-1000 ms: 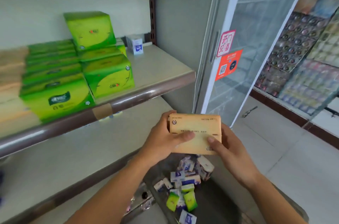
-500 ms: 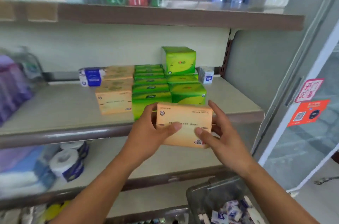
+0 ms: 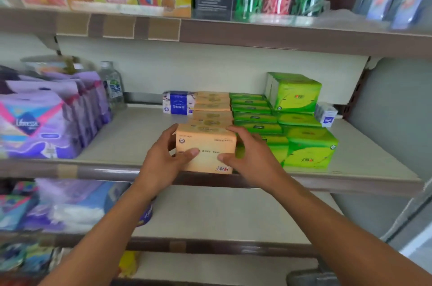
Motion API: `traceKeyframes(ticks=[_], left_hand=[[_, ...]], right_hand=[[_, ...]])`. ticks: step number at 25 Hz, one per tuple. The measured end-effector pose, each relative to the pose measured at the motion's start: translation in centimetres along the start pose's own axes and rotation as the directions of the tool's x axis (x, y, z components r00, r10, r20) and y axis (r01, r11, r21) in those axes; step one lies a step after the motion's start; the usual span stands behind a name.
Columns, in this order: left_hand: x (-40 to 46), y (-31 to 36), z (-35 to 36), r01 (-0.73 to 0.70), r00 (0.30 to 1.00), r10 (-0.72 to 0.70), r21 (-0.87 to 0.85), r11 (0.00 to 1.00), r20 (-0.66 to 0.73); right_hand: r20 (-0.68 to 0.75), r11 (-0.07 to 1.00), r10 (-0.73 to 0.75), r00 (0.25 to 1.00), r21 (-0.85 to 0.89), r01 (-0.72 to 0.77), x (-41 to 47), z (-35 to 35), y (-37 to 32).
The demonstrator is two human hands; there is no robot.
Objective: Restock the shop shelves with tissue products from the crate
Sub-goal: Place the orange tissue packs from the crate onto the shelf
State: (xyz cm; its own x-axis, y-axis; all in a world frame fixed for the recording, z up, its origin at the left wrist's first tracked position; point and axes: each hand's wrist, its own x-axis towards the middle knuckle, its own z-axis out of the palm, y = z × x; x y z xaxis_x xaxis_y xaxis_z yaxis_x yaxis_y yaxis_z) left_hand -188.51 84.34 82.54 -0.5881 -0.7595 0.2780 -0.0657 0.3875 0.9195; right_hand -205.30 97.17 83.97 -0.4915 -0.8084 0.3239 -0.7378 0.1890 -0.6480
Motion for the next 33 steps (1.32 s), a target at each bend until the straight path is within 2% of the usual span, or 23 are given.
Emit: traceKeyframes(ticks=[4, 9, 14, 16, 20, 22, 24, 27, 30, 33], left_hand=[[3.6, -2.2, -0.4, 0.046, 0.998, -0.049, 0.097, 0.994, 0.036], [6.0, -4.6, 0.8, 0.083, 0.979, -0.108, 0.141, 0.987, 0.173], [6.3, -5.2, 1.9, -0.039, 0.953, -0.028, 0.215, 0.976, 0.301], [6.3, -5.4, 2.0, -0.029, 0.936, -0.043, 0.199, 0.98, 0.35], [6.2, -4.7, 1.2, 0.004, 0.914, -0.07, 0.162, 0.987, 0.399], [5.7, -3.3, 0.7, 0.009, 0.939, -0.055, 0.137, 0.991, 0.338], [5.3, -2.1, 0.5, -0.065, 0.976, 0.038, 0.124, 0.99, 0.213], [5.3, -1.0, 1.1, -0.213, 0.976, 0.199, 0.189, 0.959, 0.09], [4.5, 1.1, 3.8, -0.327, 0.945, 0.316, 0.167, 0.93, 0.086], [2.5, 3.4, 7.9, -0.419, 0.901, 0.407, 0.057, 0.906, 0.151]], right_hand=[[0.005, 0.961, -0.048, 0.999, -0.272, 0.048, 3.5, 1.2, -0.2], [0.012, 0.807, -0.089, 0.996, -0.585, 0.079, 5.1, 2.2, 1.6], [-0.01, 0.712, -0.075, 0.997, -0.7, 0.047, 4.6, 2.7, 1.9], [-0.008, 0.684, -0.114, 0.993, -0.726, 0.073, 4.3, 2.9, 1.9], [0.045, 0.705, -0.118, 0.992, -0.7, 0.116, 4.0, 2.8, 1.7], [0.033, 0.743, -0.125, 0.992, -0.659, 0.116, 3.8, 2.4, 1.4], [-0.034, 0.802, -0.162, 0.986, -0.586, 0.111, 3.3, 1.8, 0.9], [-0.145, 0.882, -0.188, 0.971, -0.46, 0.102, 1.8, 0.3, 0.1], [-0.236, 0.918, -0.178, 0.955, -0.389, 0.075, -0.6, -2.0, 0.6], [-0.337, 0.937, -0.143, 0.931, -0.348, 0.018, -4.5, -4.8, 2.6]])
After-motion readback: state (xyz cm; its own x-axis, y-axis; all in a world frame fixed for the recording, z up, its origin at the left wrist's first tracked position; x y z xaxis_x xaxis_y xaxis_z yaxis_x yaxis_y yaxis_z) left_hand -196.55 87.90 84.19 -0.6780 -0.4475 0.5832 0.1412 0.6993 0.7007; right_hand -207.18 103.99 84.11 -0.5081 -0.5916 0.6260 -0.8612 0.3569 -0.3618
